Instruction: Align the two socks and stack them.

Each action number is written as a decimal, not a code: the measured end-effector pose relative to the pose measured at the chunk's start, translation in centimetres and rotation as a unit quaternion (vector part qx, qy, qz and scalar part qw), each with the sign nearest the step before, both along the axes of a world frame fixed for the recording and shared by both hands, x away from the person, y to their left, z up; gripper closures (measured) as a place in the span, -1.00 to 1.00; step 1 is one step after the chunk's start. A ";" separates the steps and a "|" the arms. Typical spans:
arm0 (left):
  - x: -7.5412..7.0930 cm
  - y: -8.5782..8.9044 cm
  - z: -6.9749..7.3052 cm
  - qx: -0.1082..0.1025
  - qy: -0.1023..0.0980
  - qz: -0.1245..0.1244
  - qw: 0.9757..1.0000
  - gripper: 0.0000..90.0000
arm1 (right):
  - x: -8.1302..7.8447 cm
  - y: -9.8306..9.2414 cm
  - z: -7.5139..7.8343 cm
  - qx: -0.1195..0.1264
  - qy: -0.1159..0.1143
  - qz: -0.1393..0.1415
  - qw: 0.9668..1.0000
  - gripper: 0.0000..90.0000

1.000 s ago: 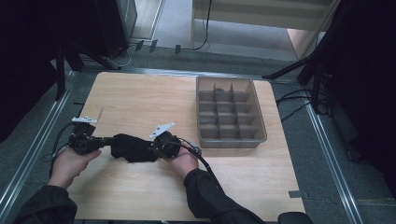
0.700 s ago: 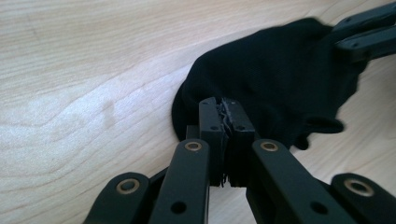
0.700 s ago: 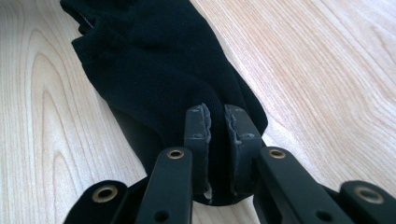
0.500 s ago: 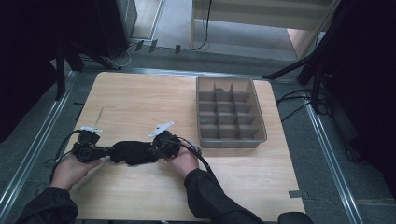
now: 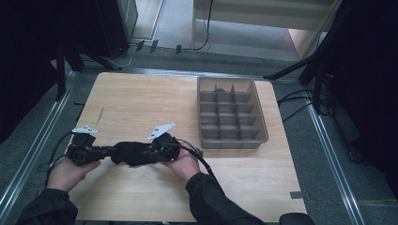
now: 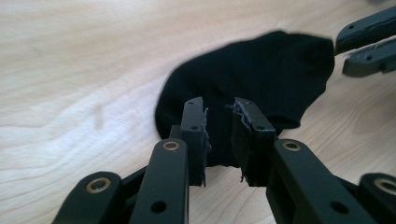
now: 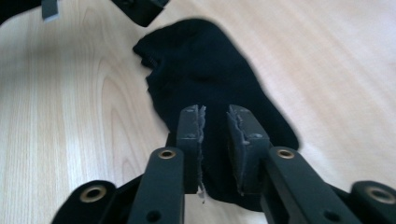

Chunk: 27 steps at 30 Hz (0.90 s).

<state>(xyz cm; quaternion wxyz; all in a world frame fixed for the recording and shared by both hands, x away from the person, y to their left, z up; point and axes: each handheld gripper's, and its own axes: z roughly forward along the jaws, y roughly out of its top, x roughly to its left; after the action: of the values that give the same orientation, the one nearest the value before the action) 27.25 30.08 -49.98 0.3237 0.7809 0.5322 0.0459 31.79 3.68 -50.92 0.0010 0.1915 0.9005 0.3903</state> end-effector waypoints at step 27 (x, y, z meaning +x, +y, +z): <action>0.2 -1.3 -2.1 0.072 0.020 -0.003 0.997 0.96 | -0.6 0.2 -3.0 -0.039 -0.051 -0.022 0.998 0.98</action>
<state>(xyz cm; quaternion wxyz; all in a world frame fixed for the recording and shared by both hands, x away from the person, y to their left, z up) 27.46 28.80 -52.09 0.2559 0.8049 0.5311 0.0678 31.15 3.93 -53.93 0.0629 0.1912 0.9093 0.3643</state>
